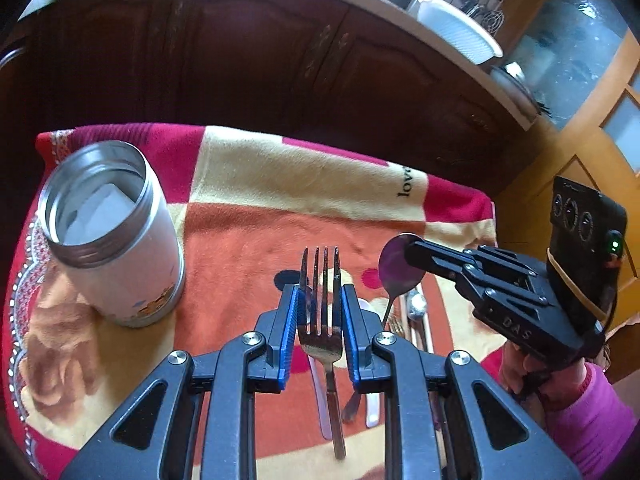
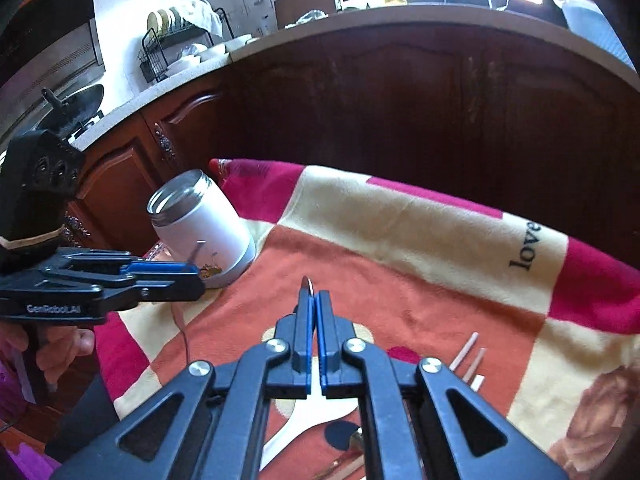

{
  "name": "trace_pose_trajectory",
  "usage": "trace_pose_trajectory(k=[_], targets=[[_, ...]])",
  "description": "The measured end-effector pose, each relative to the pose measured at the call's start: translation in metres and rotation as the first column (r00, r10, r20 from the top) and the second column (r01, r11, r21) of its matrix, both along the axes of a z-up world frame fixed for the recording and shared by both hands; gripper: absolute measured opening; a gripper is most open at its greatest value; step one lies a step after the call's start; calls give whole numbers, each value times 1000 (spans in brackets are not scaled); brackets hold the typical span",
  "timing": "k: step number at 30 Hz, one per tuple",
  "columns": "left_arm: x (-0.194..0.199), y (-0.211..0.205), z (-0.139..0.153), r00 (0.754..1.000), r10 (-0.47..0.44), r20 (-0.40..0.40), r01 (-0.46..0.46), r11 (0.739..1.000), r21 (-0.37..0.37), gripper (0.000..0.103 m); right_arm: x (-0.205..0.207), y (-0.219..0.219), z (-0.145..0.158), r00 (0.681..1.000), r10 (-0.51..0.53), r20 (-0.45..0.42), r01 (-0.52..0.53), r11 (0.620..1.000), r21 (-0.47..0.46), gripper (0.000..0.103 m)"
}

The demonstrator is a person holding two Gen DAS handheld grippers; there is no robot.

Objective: Organize utensils
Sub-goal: 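Carry the fork and spoon up to the white canister and lower them into it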

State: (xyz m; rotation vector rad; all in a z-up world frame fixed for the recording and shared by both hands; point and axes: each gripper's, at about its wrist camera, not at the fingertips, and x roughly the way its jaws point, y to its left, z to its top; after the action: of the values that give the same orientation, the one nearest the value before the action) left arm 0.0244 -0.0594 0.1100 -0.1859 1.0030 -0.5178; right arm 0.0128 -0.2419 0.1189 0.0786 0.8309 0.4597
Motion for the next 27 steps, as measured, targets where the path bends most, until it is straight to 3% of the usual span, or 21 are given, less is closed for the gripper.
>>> trace_pose_trajectory(k=[18, 27], targets=[[-23, 32, 66, 992, 39, 117, -40, 999, 4, 59, -12, 20, 65, 993, 6, 121, 3, 997, -72, 2], [-11, 71, 140, 968, 118, 221, -121, 993, -1, 59, 7, 49, 125, 974, 25, 226, -5, 996, -86, 2]])
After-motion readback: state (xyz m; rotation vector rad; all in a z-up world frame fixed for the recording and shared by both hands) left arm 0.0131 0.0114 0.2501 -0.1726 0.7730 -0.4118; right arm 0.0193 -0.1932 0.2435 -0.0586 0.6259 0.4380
